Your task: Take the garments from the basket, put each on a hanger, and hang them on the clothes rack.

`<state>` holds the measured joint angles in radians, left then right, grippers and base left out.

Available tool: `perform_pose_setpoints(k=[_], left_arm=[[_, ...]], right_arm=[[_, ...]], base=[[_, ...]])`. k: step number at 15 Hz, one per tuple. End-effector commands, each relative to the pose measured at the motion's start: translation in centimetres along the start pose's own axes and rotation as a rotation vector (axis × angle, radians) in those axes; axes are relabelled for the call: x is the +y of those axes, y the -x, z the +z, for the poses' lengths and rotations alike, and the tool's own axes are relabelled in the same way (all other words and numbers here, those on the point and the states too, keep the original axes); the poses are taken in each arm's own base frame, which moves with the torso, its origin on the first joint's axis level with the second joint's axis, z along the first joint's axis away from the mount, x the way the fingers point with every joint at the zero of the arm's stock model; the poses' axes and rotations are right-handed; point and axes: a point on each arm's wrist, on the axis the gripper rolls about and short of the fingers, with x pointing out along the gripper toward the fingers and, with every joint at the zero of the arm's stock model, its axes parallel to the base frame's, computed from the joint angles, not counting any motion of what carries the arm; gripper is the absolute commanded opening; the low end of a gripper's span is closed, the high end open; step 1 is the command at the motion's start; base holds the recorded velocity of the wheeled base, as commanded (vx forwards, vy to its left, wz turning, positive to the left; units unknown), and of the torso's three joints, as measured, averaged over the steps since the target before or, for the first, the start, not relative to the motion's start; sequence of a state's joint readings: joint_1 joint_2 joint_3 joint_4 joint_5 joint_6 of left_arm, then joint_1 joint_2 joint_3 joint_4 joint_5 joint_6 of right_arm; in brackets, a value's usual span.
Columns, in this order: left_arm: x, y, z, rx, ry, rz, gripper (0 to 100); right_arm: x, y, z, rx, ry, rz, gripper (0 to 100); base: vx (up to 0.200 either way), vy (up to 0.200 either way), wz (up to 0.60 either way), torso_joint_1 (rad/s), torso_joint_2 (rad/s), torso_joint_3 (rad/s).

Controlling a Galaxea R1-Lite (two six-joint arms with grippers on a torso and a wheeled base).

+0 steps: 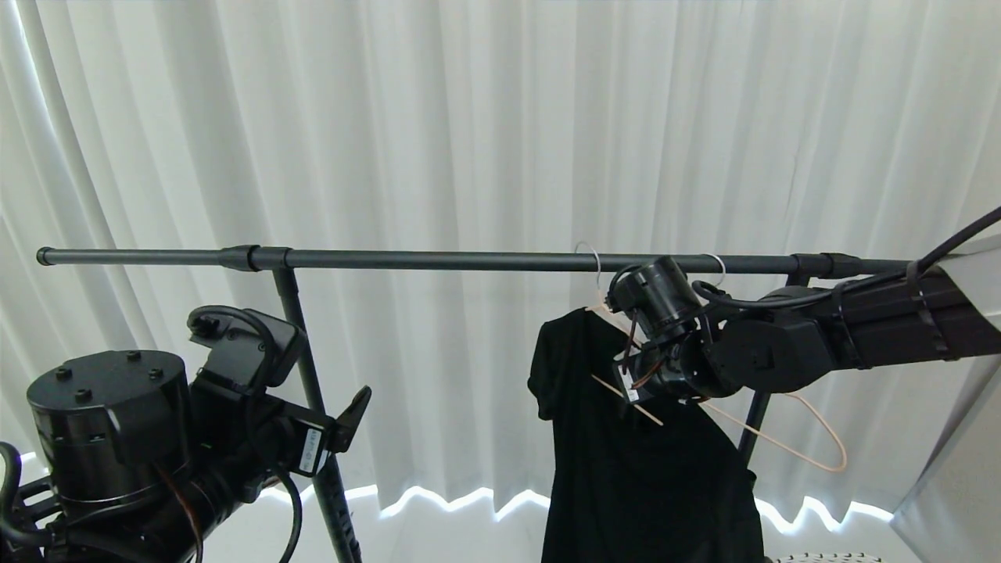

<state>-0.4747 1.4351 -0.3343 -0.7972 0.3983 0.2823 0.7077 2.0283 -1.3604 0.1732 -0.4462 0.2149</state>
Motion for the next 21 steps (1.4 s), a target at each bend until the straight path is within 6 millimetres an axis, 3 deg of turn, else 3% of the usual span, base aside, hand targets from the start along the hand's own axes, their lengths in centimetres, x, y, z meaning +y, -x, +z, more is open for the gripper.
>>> perform_pose_setpoints(k=[1,5,6,10,12,15,17,21], left_arm=[[0.0,0.0,0.0,-0.001,-0.001,-0.003,100],[0.0,0.1,0.0,-0.002,0.002,-0.001,100],[0.0,0.1,0.0,-0.002,0.002,-0.001,100],[0.0,0.4,-0.5,0.008,-0.002,-0.003,100],[0.0,0.8,-1.3,0.017,-0.005,-0.002,100],[1.1,1.1,-2.6,0.051,0.006,0.052,100],[2.0,0.7,-2.9,0.077,0.026,0.103,100],[2.8,0.6,-3.2,0.094,0.042,0.144,100]], right_arm=[[0.1,0.0,-0.1,0.002,0.003,0.001,0],[0.1,0.0,0.0,0.000,0.001,0.001,0],[0.2,0.0,0.0,-0.004,-0.009,0.003,100],[0.0,1.4,0.9,-0.045,-0.073,0.018,100],[-0.7,4.3,1.5,-0.083,-0.082,0.040,100],[-4.4,11.9,0.4,0.007,-0.013,0.044,100],[-6.8,16.6,-0.3,-0.028,-0.035,0.128,100],[-11.2,21.2,-1.8,-0.140,-0.114,0.096,100]], base=[[0.000,0.000,0.00,0.000,0.00,0.000],[0.000,0.000,0.00,0.000,0.00,0.000],[0.000,0.000,0.00,0.000,0.00,0.000],[0.000,0.000,0.00,0.000,0.00,0.000],[0.000,0.000,0.00,0.000,0.00,0.000],[0.000,0.000,0.00,0.000,0.00,0.000],[0.000,0.000,0.00,0.000,0.00,0.000],[0.000,0.000,0.00,0.000,0.00,0.000]])
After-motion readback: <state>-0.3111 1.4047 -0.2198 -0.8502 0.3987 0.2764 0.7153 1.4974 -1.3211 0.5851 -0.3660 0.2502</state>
